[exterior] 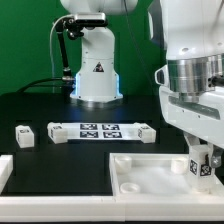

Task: Assemble square table

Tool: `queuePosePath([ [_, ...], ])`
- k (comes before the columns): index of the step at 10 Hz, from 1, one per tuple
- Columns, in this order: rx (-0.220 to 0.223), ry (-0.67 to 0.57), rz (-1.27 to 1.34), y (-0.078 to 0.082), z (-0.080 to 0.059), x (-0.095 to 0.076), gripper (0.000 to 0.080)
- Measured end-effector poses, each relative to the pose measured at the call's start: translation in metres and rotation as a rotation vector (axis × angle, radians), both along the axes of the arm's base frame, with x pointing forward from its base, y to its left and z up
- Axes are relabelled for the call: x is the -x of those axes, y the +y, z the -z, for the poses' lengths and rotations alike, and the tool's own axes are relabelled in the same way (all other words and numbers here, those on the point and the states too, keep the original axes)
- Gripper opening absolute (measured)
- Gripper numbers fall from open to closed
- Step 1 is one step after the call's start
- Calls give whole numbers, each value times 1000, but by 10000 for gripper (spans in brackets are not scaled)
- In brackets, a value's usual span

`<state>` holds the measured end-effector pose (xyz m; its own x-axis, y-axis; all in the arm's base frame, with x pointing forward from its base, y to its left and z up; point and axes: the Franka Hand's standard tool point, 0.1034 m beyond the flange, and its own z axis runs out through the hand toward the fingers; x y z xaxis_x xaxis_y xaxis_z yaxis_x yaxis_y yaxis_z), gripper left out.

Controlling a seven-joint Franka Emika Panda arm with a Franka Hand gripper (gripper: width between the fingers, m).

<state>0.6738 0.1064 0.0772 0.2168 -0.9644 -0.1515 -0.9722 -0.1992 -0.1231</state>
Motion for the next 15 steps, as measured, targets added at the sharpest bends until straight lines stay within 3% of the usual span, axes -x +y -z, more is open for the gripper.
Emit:
queuePosePath([
  [1,9,-9,-56,0,0,0,471],
  [2,39,-28,-192,2,0,1,586],
  [3,77,-58,-410,0,1,1,586],
  [4,104,-78,-589,-1,1,2,638],
  [7,119,-102,-750,-2,2,1,647],
  [9,173,-125,-1067,-6,2,2,649],
  [11,198,-154,-1140,1,3,1,649],
  [13,191,-145,-1073,0,4,1,398],
  [14,186,-137,-1012,0,4,1,398],
  [15,181,-125,-937,-2,4,2,291],
])
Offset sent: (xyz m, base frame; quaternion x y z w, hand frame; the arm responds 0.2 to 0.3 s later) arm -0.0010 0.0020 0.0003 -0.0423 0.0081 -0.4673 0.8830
